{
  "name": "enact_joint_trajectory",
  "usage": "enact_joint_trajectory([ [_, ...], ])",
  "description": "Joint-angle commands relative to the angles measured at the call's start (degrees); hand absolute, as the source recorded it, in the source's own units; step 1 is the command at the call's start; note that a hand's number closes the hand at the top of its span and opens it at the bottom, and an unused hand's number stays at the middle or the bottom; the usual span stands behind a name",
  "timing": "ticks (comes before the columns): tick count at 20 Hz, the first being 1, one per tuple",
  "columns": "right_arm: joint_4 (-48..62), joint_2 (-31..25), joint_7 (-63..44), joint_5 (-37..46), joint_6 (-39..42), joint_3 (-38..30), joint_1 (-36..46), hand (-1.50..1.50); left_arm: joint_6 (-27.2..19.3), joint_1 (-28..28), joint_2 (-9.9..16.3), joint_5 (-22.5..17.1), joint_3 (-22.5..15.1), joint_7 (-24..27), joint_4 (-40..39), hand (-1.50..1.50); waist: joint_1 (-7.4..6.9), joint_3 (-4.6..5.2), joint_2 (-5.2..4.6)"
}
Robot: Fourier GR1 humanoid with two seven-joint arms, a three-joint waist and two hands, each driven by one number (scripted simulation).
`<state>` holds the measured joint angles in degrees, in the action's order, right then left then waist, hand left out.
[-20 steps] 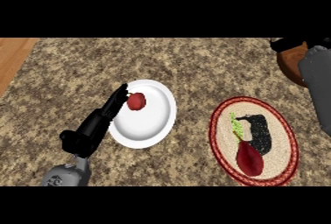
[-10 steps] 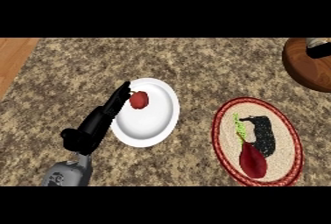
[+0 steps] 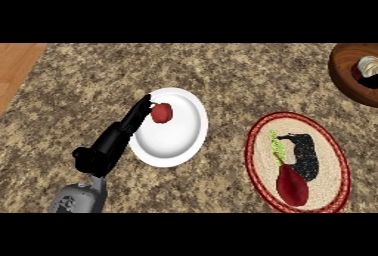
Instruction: Pick the cupcake from the placemat and place it in the bowl
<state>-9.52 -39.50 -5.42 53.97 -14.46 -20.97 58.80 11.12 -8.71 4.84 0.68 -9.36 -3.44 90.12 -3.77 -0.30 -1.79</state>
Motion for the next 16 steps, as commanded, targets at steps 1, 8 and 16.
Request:
enact_joint_trajectory([
  [1, 0.7, -1.7, 7.5, -3.1, 3.1, -2.8, -0.7, -1.5, -0.5, 0.5, -0.7, 0.9, -0.9, 1.0, 0.3, 0.0, -0.41, -0.07, -0.17],
  [8, -1.4, -2.2, 10.5, -8.4, -4.2, -8.6, -0.7, -1.5, -0.1, 0.0, -0.5, -0.3, 0.2, -0.2, 1.1, 0.0, -0.37, -0.04, 0.11],
  [16, -1.5, -7.5, 13.5, -19.1, -6.9, -19.9, -4.3, -1.5, -0.4, 0.6, -0.6, -0.3, 0.3, -1.7, 1.8, 0.0, 1.03, -0.04, 0.49],
])
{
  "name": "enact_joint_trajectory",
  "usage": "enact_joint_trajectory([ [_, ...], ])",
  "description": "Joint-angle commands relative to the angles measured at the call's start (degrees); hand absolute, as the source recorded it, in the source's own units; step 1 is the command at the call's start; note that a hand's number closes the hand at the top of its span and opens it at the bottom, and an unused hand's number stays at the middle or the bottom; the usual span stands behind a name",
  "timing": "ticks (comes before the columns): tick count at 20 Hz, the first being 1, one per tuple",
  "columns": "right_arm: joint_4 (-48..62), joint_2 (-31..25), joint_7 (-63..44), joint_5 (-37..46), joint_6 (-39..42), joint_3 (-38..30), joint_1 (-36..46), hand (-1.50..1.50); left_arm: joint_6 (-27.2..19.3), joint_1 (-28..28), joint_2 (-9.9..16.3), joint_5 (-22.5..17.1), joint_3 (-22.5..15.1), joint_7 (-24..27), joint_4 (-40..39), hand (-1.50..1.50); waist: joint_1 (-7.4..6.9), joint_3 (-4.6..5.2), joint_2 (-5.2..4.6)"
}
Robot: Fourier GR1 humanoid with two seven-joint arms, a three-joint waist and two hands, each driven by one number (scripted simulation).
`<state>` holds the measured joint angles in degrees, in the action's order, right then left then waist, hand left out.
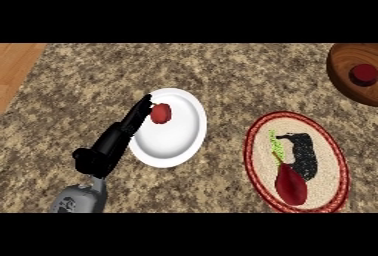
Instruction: Pick the cupcake from the placemat and place it in the bowl
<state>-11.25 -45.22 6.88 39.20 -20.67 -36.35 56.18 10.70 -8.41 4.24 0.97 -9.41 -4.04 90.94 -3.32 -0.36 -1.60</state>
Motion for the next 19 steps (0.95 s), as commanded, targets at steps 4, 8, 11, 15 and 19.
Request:
enact_joint_trajectory([
  [4, 0.5, -5.7, 3.7, -7.8, 1.6, -7.9, -5.6, -1.5, 0.1, 1.2, 0.1, 0.7, 0.1, 1.6, -1.5, 0.0, 1.5, 0.07, 0.44],
  [8, 0.3, -8.6, 9.1, -12.8, 2.7, -13.1, -11.3, -1.5, 1.6, 0.7, 2.0, -1.7, 3.0, 1.8, -1.0, 0.0, 1.87, -0.02, 0.41],
  [11, 0.7, -11.1, 12.4, -15.3, 7.6, -15.4, -15.1, -1.5, 0.8, 2.9, 1.4, -0.5, 2.3, 3.8, -2.0, 0.0, 2.08, -0.02, 0.49],
  [15, 2.1, -12.6, 17.2, -17.8, 11.6, -17.8, -23.4, -1.5, -0.3, 4.0, 0.8, 0.3, 0.9, 0.1, 2.6, 0.0, 2.13, -0.11, 0.93],
  [19, 2.3, -14.8, 21.0, -20.4, 19.1, -20.0, -26.9, -1.5, 0.0, 2.4, 0.3, -0.4, 1.4, 0.3, 1.0, 0.0, 2.53, -0.17, 0.78],
])
